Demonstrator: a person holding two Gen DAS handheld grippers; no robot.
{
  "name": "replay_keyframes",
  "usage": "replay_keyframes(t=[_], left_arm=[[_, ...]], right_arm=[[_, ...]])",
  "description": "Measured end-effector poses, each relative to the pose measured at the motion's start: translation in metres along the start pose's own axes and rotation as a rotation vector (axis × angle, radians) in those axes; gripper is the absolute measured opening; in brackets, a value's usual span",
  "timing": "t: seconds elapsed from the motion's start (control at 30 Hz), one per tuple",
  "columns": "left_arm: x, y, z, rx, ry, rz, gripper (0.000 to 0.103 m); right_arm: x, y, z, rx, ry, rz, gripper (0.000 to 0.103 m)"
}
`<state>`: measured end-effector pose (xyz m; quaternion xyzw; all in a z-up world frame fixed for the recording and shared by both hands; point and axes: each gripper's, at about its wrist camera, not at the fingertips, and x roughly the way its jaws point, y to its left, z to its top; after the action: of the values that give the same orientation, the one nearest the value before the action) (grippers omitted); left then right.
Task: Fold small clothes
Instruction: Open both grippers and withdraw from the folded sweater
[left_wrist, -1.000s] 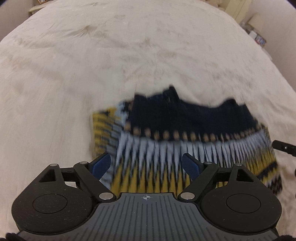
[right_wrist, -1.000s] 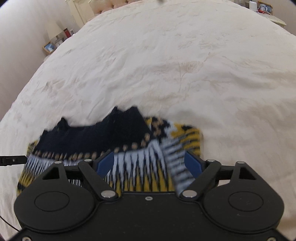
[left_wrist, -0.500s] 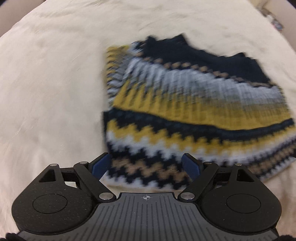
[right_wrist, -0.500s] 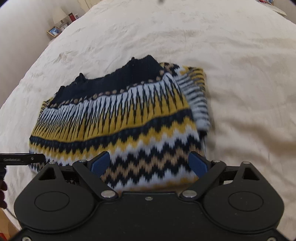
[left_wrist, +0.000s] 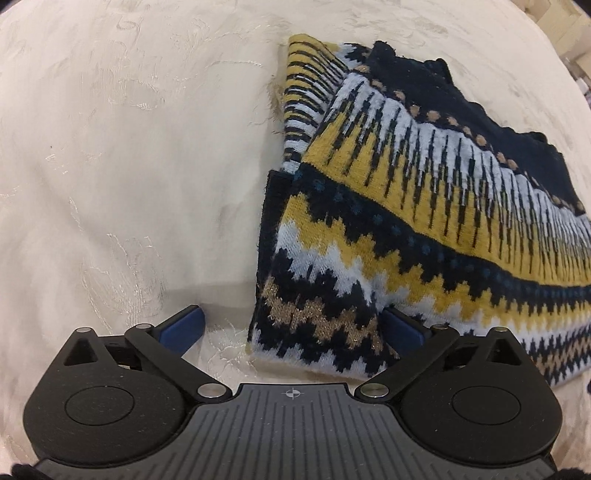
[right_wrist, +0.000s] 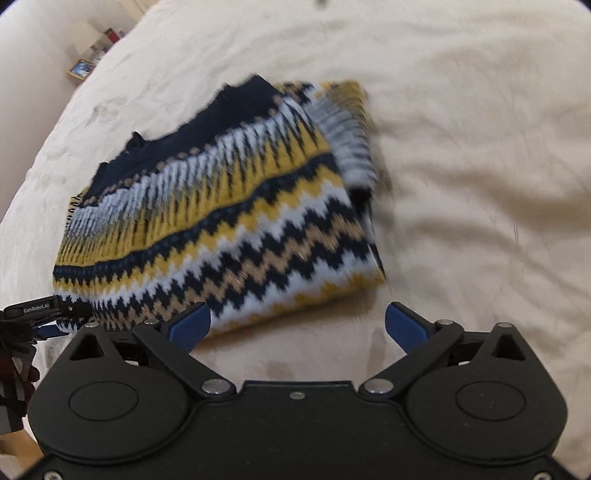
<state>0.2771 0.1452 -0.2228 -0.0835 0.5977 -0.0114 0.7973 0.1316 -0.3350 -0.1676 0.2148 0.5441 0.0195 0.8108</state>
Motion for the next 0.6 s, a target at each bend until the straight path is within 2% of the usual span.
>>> replay_keyframes(t=[0.2, 0.3, 0.4, 0.6], left_arm=[[-0.002, -0.003, -0.007, -0.017, -0.047, 0.000, 0.103], [-0.009, 0.001, -0.005, -0.065, 0.017, -0.032, 0.102], [-0.027, 0.002, -0.007, -0.114, -0.001, -0.059, 0.082], [-0.067, -0.038, -0.010, -0.029, -0.067, -0.030, 0.082]], right_arm=[[0.016, -0.012, -0.009, 0.009, 0.072, 0.003, 0.102], [0.022, -0.013, -0.011, -0.017, 0.090, 0.004, 0.102], [0.027, -0.015, -0.012, -0.041, 0.105, 0.008, 0.103], [0.032, -0.014, -0.015, -0.093, 0.116, 0.006, 0.103]])
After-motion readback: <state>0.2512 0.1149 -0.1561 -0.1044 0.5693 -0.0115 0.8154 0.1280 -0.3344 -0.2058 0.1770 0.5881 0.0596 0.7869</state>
